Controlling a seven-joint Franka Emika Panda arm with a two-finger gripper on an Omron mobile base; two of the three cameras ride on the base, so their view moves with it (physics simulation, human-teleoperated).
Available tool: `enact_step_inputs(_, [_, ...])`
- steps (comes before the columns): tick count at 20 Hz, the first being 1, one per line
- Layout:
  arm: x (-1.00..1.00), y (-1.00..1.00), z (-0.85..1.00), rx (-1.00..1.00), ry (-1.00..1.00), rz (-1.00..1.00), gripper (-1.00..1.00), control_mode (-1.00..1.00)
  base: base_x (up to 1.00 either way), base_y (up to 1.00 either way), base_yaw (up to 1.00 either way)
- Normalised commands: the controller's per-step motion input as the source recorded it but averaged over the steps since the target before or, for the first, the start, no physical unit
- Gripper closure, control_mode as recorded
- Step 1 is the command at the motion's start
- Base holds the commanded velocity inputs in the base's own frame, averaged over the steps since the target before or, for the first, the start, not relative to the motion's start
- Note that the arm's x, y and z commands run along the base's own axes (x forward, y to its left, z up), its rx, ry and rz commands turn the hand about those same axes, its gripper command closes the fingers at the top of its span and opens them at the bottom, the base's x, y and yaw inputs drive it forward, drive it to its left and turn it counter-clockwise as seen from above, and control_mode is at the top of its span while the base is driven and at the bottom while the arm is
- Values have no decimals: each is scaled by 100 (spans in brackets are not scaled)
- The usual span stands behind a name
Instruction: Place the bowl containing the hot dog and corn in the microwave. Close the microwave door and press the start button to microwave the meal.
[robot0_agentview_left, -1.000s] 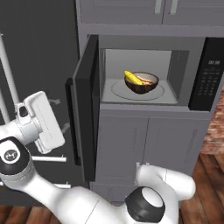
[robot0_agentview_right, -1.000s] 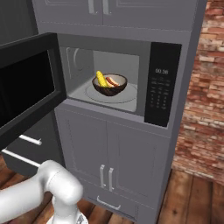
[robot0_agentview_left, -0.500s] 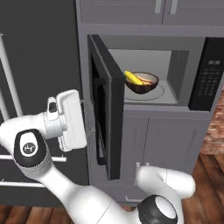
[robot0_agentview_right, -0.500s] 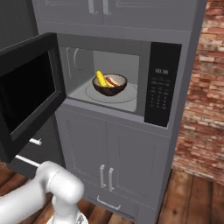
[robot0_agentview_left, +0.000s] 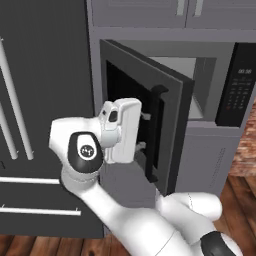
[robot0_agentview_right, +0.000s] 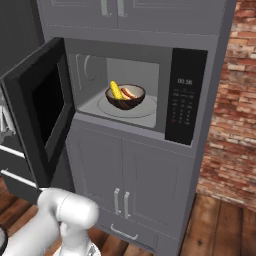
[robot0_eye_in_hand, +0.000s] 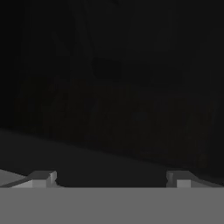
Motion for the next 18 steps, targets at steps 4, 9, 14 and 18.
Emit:
enact_step_inputs(4, [2, -100, 0, 28, -19, 11, -100, -100, 0, 0, 0])
enact_step_inputs(9, [22, -100, -4, 30, -12, 25, -100, -100, 0, 0, 0])
enact_step_inputs(14, [64, -99, -18, 25, -7, 40, -100, -100, 0, 0, 0])
enact_step_inputs(18, [90, -71, -31, 12, -13, 46, -100, -100, 0, 0, 0])
